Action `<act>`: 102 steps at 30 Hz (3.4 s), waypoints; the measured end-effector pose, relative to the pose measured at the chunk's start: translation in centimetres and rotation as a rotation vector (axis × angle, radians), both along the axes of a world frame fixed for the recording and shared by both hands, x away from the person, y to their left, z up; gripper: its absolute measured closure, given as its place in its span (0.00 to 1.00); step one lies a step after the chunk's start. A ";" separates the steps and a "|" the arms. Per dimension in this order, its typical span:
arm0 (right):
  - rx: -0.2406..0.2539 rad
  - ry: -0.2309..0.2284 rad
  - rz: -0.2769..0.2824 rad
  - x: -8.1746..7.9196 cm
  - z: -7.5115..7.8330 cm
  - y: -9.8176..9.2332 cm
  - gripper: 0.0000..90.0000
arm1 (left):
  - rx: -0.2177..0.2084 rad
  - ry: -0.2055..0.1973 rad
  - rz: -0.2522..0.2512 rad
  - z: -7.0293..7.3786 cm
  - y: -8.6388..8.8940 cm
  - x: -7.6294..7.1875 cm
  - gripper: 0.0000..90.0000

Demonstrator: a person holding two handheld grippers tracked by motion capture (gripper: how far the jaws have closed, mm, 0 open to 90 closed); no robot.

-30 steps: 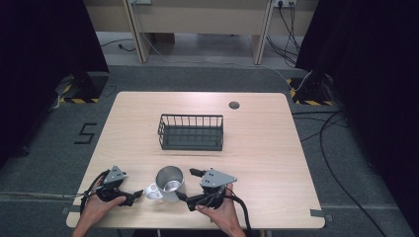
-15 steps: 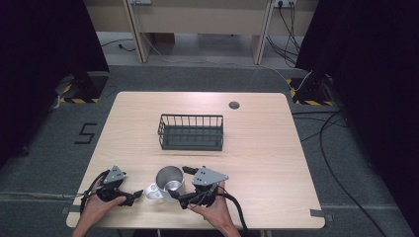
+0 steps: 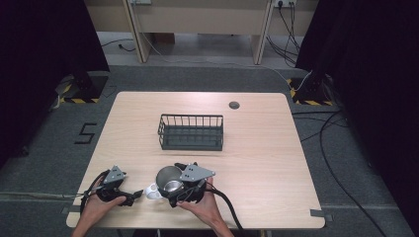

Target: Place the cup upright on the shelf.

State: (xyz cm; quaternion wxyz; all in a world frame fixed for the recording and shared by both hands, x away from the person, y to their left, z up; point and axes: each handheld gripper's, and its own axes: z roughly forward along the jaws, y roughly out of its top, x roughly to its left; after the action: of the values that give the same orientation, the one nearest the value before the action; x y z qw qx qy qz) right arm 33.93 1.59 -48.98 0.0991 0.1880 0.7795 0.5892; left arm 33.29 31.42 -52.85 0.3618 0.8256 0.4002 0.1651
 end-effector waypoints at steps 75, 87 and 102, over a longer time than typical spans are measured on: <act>0.007 0.012 -0.167 6.1 8.1 -4.2 0.07 | 0.000 0.000 0.000 0.0 0.0 0.0 0.00; 0.006 0.000 -0.209 8.0 10.7 -5.3 0.07 | 0.000 0.000 0.000 0.0 0.0 0.0 0.00; 0.007 -0.023 -0.262 11.1 13.1 -6.3 0.07 | -0.001 -0.001 0.000 0.0 0.0 -0.1 0.00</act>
State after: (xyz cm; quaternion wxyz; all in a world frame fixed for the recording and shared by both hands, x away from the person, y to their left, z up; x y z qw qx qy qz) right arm 45.05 -4.71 -35.93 0.1834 0.2821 0.7449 0.5761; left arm 33.20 31.45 -52.85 0.3624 0.8255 0.4000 0.1651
